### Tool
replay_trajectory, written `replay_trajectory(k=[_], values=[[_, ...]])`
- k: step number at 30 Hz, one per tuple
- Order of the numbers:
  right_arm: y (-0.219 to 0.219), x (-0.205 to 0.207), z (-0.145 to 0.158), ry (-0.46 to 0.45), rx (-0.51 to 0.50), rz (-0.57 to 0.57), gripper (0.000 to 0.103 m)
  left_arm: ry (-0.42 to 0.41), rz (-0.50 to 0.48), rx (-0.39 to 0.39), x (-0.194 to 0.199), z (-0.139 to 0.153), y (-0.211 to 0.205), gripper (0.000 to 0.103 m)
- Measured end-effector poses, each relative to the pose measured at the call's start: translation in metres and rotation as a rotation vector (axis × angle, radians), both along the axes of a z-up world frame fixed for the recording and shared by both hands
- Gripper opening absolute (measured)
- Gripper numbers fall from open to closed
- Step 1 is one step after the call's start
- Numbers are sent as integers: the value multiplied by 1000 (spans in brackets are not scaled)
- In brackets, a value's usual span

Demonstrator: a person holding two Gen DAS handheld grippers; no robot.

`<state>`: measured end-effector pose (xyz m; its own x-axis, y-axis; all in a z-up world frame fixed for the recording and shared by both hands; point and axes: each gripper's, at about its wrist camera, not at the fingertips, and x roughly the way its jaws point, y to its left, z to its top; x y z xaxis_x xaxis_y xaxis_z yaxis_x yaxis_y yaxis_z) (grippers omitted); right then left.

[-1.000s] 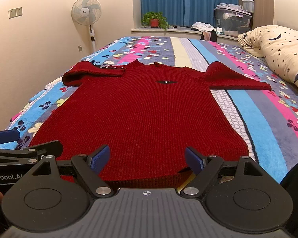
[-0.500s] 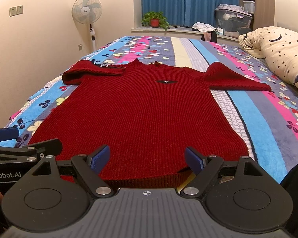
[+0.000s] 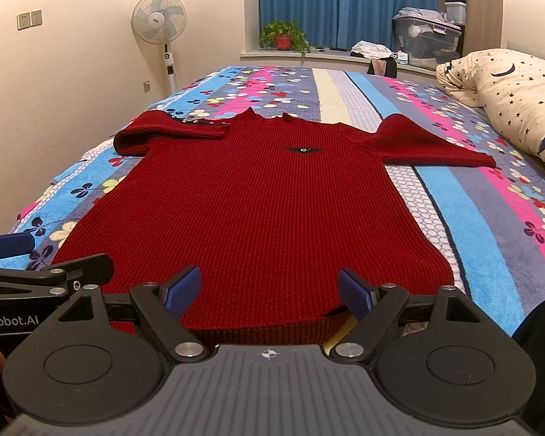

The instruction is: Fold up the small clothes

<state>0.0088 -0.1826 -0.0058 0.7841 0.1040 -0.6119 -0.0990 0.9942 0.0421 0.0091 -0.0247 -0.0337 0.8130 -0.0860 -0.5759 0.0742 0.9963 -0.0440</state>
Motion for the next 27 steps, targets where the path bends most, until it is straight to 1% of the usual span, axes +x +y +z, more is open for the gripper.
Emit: replay_trajectory(k=[18, 20, 22, 23, 24, 25, 26, 27], values=[[-2, 0, 2, -1, -6, 0, 84, 0, 0, 2, 0, 0, 0, 103], [-3, 0, 3, -20, -15, -6, 81, -6, -1, 7, 0, 3, -1, 103], [-14, -3, 19, -71, 4, -48, 69, -23, 5, 6, 1, 9, 2, 102], [-25, -2, 21, -81, 47, -64, 64, -35, 2, 8, 3, 14, 5, 101], [-42, 4, 24, -88, 103, -85, 49, -53, -7, 17, 8, 21, 10, 94], [-59, 9, 28, -95, 145, -110, 35, -68, -15, 26, 13, 28, 15, 79], [-79, 16, 33, -104, 174, -150, 29, -81, -26, 35, 20, 35, 23, 71], [-97, 24, 38, -106, 180, -195, 25, -92, -48, 41, 28, 42, 31, 58]])
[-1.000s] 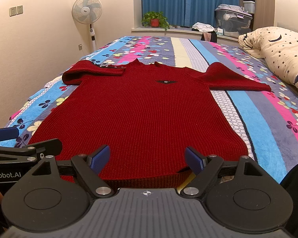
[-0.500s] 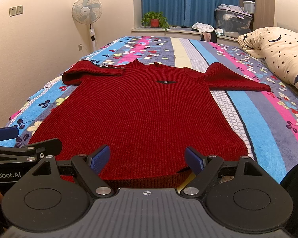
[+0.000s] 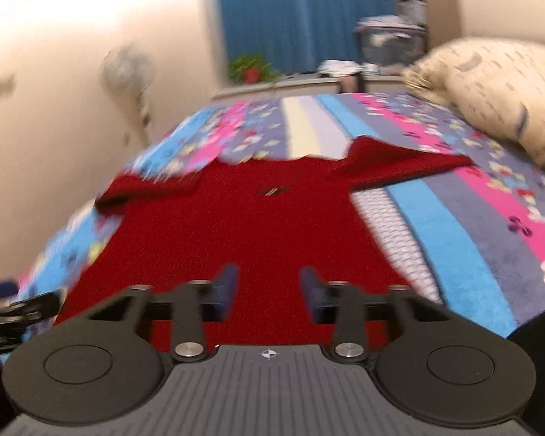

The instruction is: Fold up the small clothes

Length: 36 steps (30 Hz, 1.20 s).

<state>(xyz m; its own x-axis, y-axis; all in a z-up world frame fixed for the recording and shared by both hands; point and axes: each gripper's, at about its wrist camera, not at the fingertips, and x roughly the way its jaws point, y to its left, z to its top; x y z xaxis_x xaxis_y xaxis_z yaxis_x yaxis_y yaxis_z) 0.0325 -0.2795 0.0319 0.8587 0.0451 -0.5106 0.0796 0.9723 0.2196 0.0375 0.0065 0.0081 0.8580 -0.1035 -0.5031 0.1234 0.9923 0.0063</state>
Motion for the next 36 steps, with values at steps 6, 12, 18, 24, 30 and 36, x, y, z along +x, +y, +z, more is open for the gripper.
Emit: replay_trajectory(k=[6, 12, 18, 24, 30, 36], values=[[-86, 61, -4, 154, -38, -9, 28, 56, -61, 102, 70, 5, 64, 45], [-124, 103, -74, 416, 4, 45, 44, 385, 92, -34, 123, -46, 120, 46], [-120, 123, -118, 575, 180, 226, 63, 604, 77, -42, 149, -89, 126, 54], [-110, 124, -114, 556, 199, 329, 63, 662, 73, -62, 145, -111, 127, 59], [-121, 106, -91, 366, 211, 402, 13, 618, 9, -22, 133, -104, 114, 9], [-166, 72, -37, -26, 492, 372, 10, 411, -60, -174, 97, -59, 123, 7]])
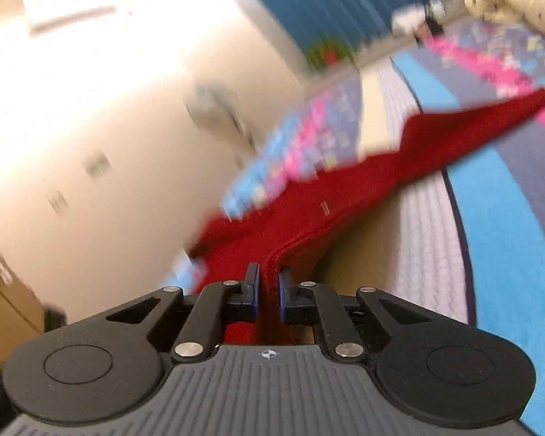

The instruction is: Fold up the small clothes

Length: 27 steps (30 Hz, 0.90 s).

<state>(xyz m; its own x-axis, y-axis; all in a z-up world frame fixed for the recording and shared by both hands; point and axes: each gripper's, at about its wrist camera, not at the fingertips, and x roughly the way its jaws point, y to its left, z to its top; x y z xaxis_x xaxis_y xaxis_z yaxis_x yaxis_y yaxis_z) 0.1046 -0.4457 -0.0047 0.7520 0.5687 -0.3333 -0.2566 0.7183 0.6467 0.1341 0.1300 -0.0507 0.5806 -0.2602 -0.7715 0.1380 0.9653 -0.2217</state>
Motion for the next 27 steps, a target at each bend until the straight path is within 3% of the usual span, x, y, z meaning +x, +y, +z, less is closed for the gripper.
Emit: replay_trajectory(k=[2, 4, 6, 7, 8, 9, 10, 12, 16, 17, 18, 19, 22, 27], values=[[-5, 8, -12, 112, -70, -56, 10, 18, 0, 55, 0, -4, -4, 7], [-1, 25, -44, 350, -266, -108, 10, 97, -9, 142, 9, -20, -10, 8], [1, 35, -84, 597, -371, -122, 11, 163, -10, 218, 17, -34, -17, 11], [5, 35, -89, 621, -395, -127, 11, 181, 0, 230, 19, -37, -17, 15], [8, 36, -88, 590, -404, -115, 11, 191, 12, 222, 20, -39, -15, 18], [11, 36, -81, 548, -404, -103, 14, 196, 26, 205, 21, -39, -12, 29], [11, 35, -79, 530, -402, -98, 30, 199, 40, 191, 23, -40, -10, 42], [13, 37, -85, 556, -436, -112, 54, 209, 51, 187, 26, -43, -7, 50], [29, 36, -86, 597, -461, -88, 55, 253, 37, 208, 30, -52, -12, 49], [34, 41, -86, 584, -480, -70, 52, 252, 29, 213, 29, -54, -12, 48], [38, 39, -85, 570, -497, -53, 35, 248, 18, 215, 28, -54, -13, 39], [41, 44, -86, 562, -504, -36, 12, 244, 1, 206, 27, -53, -13, 23], [43, 42, -82, 509, -511, -52, 11, 199, -25, 221, 21, -46, -20, 8], [-1, 18, -34, 331, -310, -262, 6, 54, -50, -37, -8, -7, -8, 7]])
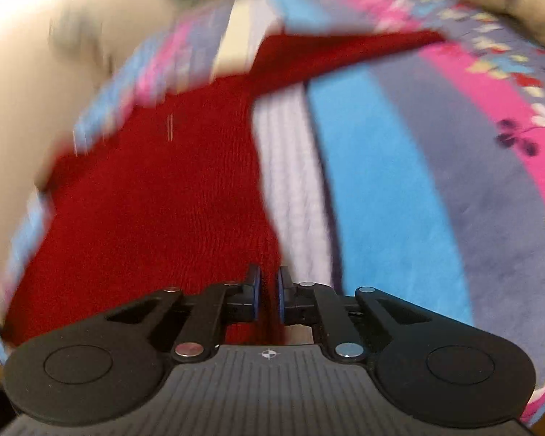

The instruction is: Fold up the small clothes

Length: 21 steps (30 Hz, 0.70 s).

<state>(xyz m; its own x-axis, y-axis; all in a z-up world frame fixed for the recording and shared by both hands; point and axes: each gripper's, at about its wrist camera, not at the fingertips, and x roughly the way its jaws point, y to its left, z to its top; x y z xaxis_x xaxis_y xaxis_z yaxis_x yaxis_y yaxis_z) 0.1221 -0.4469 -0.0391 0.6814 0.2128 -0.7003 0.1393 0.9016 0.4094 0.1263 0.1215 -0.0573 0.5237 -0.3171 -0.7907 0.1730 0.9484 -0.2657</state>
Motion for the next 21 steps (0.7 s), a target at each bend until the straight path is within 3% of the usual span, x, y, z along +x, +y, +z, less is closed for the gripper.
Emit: replay_trajectory(k=[3, 8, 11, 14, 15, 16, 21], values=[[-8, -6, 7, -9, -24, -36, 5, 17, 26, 15, -5, -1, 5, 7], [18, 17, -27, 213, -121, 56, 5, 92, 48, 115, -1, -13, 4, 7], [36, 24, -39, 275, -171, 135, 7, 122, 48, 174, 4, -23, 2, 9], [43, 27, -43, 278, -173, 157, 19, 126, 79, 110, 10, -26, 9, 16], [44, 28, -45, 281, -173, 157, 30, 139, 95, 89, 14, -29, 11, 28], [44, 29, -46, 284, -175, 154, 34, 156, 112, 88, 17, -33, 13, 37], [47, 38, -57, 304, -169, 146, 41, 236, 120, 101, 30, -48, 10, 41]])
